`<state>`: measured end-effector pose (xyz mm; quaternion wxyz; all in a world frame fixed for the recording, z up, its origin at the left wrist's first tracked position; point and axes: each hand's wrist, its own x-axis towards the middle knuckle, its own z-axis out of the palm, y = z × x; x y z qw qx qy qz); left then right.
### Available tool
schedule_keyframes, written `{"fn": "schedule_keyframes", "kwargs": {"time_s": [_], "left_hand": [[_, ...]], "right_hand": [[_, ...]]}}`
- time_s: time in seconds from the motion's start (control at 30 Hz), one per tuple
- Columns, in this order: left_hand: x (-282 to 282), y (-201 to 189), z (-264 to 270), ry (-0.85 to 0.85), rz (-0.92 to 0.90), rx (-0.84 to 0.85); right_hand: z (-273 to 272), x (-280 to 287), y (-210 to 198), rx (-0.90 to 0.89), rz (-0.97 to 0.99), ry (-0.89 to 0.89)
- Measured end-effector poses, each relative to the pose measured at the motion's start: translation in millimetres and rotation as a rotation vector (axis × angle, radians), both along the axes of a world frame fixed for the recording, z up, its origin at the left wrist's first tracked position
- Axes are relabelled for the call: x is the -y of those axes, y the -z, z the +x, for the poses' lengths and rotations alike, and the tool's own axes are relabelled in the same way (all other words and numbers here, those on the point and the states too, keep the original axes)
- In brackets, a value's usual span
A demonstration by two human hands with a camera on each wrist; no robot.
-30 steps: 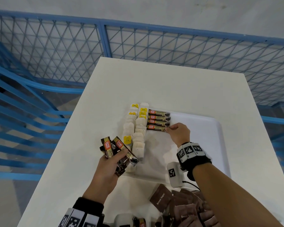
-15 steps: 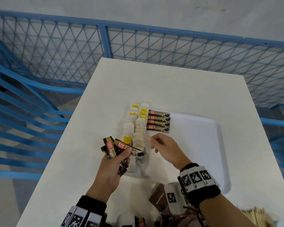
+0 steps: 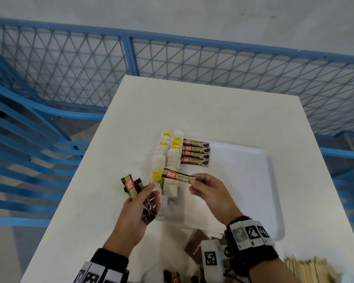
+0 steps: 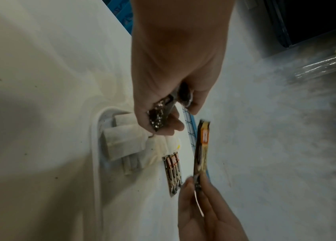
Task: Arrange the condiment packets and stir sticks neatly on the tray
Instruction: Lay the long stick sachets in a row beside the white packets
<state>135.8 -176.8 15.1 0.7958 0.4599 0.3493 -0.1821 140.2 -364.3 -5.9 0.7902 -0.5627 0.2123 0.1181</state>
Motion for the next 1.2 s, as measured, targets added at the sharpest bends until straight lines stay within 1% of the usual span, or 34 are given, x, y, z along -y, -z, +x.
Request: {"fn": "schedule_keyframes", "kwargs": {"time_s": [0.13, 0.3, 0.47, 0.57, 0.73, 0.8, 0.97, 1.1, 1.2], "left_hand": [[-7, -1, -2, -0.010, -0.036, -0.009], [-7, -1, -4, -0.004, -0.061, -0.028], [-6, -2, -3, -0.013, -0.049, -0.045], [-7, -1, -3, 0.022, -0.025, -0.023], [-7, 0, -6, 0.078, 0.041, 0.038], [-7, 2, -6, 0.096, 0.062, 0.055], [-7, 7, -9, 0.140, 0.118, 0.091], [-6, 10, -11, 0.184, 0.163, 0.103], [-6, 10, -11, 0.216, 0.239, 0.114]], "right_hand": [[1, 26, 12, -0.049, -0.075, 0.154], [12, 40, 27, -0.099, -0.224, 0.216], [29, 37, 43, -0.147, -0.383, 0.224], [38, 34, 48, -0.168, -0.518, 0.228], [47, 28, 49, -0.187, -0.745, 0.167], [50, 27, 48, -0.190, -0.807, 0.143], [55, 26, 45, -0.200, -0.862, 0.117], [57, 25, 44, -0.212, -0.854, 0.133], [57, 25, 44, -0.214, -0.845, 0.138]]}}
